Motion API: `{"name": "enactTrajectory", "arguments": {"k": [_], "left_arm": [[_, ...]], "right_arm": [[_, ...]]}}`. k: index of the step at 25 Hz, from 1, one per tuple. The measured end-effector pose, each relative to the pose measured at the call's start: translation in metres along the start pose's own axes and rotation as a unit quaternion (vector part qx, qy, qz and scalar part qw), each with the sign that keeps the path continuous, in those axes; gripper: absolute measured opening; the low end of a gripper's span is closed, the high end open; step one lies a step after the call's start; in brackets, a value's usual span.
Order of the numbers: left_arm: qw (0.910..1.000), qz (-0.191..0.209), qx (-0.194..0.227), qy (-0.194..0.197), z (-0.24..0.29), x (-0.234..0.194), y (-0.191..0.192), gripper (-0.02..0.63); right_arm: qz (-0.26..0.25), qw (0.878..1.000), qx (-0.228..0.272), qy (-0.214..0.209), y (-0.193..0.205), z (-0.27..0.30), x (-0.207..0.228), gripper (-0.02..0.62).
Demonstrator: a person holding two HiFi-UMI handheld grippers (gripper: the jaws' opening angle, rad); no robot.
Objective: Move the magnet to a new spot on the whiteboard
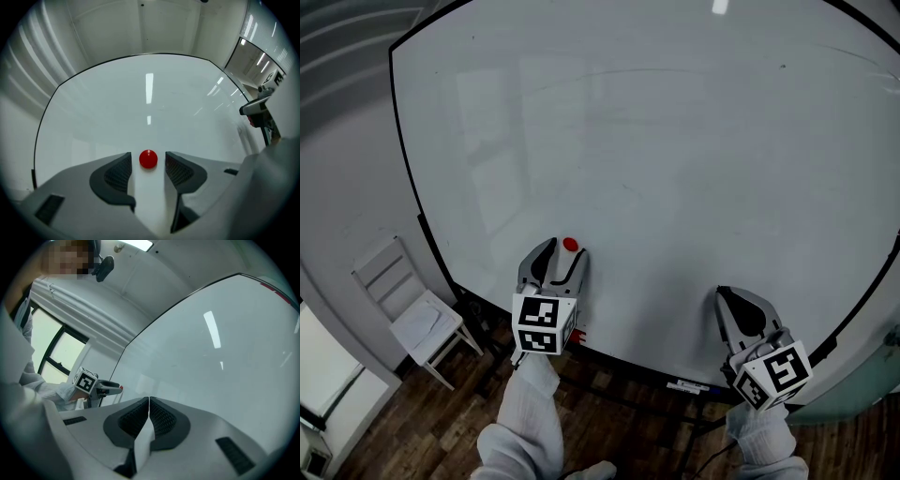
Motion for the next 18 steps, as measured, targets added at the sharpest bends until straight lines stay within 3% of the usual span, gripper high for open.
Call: {"name": "enactTrajectory", "arguments": {"k": [18], "left_arm": [[0.9999, 0.003, -0.009, -0.009, -0.031, -0.005, -0.007, 0.227]], "right_arm": [[0.017, 1.0, 0.006, -0.018, 0.004, -0.003, -0.01, 0.029]]}}
Point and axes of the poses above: the fingertips, and each gripper's own axes: z forward along the fingers, x to its right, y out of its underside, the point moved 8 cm from there along -z, backward along the fingers, and after that the axes turned 1 degree about -z, right-handed, at the moved point
